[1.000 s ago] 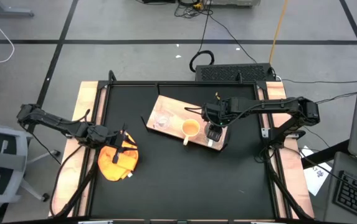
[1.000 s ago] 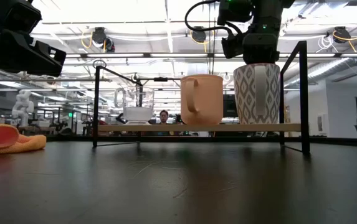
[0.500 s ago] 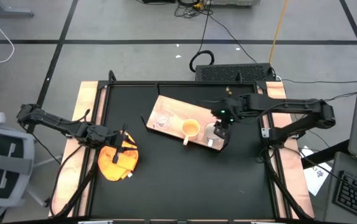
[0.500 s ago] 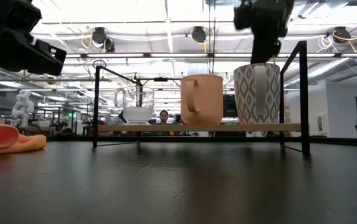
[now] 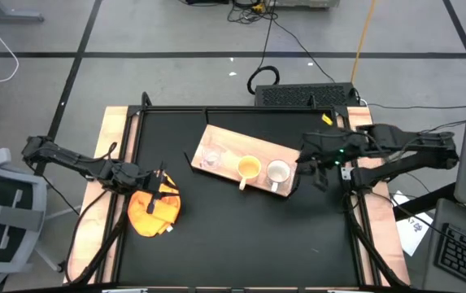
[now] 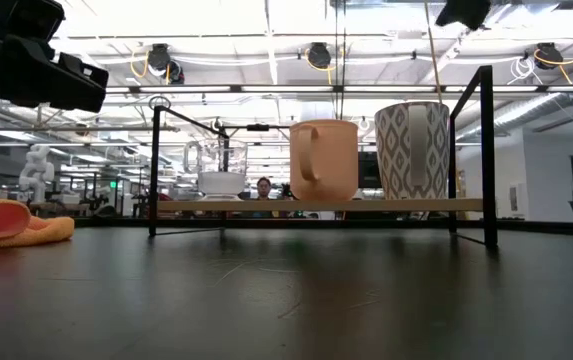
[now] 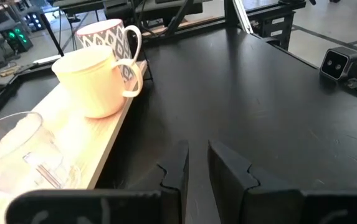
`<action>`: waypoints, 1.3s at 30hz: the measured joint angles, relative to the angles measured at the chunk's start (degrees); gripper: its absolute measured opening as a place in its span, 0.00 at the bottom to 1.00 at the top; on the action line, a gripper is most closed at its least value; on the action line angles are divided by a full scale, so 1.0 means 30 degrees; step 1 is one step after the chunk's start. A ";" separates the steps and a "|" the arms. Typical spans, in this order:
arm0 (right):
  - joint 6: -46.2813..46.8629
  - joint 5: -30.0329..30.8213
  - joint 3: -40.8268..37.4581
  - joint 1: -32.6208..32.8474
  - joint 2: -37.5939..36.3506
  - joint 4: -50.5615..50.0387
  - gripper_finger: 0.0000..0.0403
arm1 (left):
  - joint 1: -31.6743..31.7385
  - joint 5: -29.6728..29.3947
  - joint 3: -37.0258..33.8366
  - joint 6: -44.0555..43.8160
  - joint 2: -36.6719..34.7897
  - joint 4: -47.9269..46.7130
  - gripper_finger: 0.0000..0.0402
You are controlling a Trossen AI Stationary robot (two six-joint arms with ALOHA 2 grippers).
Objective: Stack small to large cups/mugs on shelf
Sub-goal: Return to Home Position
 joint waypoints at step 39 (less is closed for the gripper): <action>-0.2574 0.0962 -1.4722 0.4297 -0.9894 1.3799 0.00 | -0.0035 -0.0510 0.0000 -0.0032 0.0005 0.1887 0.00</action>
